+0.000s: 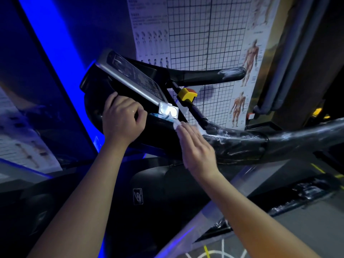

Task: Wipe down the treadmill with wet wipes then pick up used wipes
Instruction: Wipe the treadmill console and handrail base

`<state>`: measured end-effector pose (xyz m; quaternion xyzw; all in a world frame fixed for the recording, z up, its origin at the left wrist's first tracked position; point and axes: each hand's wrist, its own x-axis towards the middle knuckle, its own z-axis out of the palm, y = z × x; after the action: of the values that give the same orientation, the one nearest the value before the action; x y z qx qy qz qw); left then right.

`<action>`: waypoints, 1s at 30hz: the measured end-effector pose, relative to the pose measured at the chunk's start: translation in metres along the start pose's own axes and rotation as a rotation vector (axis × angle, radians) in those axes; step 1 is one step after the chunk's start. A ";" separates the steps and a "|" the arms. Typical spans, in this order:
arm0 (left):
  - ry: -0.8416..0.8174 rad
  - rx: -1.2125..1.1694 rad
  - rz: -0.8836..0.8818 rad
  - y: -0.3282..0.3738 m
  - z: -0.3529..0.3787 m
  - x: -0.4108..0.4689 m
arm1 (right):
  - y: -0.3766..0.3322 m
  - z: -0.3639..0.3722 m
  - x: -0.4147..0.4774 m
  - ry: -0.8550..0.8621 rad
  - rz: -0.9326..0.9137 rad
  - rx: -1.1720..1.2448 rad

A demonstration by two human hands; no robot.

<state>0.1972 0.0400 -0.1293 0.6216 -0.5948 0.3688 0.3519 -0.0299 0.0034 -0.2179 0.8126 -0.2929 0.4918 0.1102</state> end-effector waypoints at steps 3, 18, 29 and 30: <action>0.009 0.005 -0.013 0.001 0.001 0.000 | 0.040 -0.020 -0.026 0.003 0.023 -0.062; -0.048 0.013 0.006 -0.003 -0.002 0.002 | -0.069 0.023 0.063 -0.033 0.105 0.257; 0.008 -0.012 -0.016 0.003 -0.001 0.001 | 0.053 -0.030 -0.055 -0.078 -0.061 0.128; 0.006 -0.012 -0.018 0.003 -0.002 0.001 | 0.056 -0.030 -0.059 -0.068 -0.046 0.124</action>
<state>0.1939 0.0409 -0.1279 0.6239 -0.5902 0.3638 0.3606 -0.1044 -0.0060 -0.2602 0.8406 -0.2466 0.4783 0.0610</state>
